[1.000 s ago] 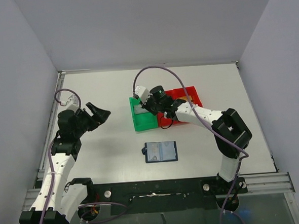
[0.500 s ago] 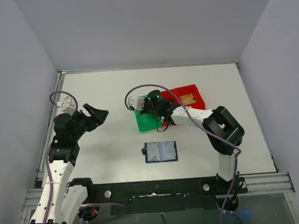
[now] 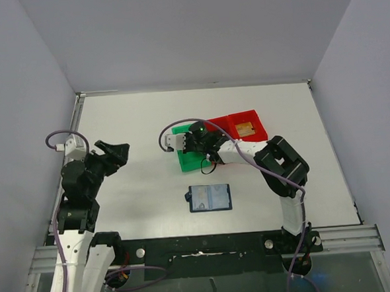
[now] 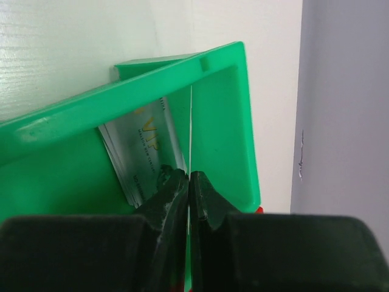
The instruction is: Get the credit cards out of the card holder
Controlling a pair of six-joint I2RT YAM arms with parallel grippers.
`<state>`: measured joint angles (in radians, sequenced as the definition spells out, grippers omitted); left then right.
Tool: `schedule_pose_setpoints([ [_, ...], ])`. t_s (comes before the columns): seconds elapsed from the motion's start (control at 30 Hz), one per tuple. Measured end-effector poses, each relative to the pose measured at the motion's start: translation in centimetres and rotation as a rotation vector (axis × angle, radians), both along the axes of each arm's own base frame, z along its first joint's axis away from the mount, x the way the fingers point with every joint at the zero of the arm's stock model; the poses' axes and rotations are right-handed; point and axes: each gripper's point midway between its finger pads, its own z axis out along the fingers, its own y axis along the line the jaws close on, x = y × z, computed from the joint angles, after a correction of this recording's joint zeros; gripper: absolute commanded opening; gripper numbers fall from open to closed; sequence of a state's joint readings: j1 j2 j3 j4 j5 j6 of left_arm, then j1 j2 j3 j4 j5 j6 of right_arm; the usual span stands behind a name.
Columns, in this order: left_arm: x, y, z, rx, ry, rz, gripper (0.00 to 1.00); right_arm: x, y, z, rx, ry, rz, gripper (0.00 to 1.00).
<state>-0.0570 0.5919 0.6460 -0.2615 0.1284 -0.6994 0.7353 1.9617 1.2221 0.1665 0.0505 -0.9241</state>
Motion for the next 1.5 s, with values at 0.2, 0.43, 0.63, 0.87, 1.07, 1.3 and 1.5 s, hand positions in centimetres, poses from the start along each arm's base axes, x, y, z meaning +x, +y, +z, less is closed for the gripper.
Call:
schedule_pose_setpoints([
  [0.2,-1.1,1.0,2.2,0.001,-0.088,0.056,0.75,0.2,0.4,-2.1,-0.047,0.015,-0.001,0.14],
  [0.43,-0.5,1.1,1.0,0.006,-0.04,0.064,0.75,-0.2,0.4,-2.6,-0.065,0.029,-0.006,0.4],
  [0.63,-0.5,1.1,0.8,-0.002,-0.029,0.064,0.76,-0.5,0.5,-2.9,-0.045,0.066,-0.02,0.5],
  [0.87,-0.4,0.2,0.6,-0.034,-0.011,0.022,0.76,-1.0,1.0,-1.7,0.032,0.103,-0.038,0.54],
  [1.07,-0.3,-1.2,0.2,-0.063,0.015,-0.049,0.76,-1.2,1.0,3.9,0.228,0.098,-0.102,0.63],
  [1.3,-0.2,-3.9,-1.6,-0.101,0.074,-0.21,0.74,-5.1,-3.7,12.3,0.717,0.185,-0.349,0.74],
  [1.5,-1.8,-6.1,-6.1,-0.175,0.18,-0.335,0.68,-7.8,-10.0,13.9,1.211,0.489,-0.648,0.84],
])
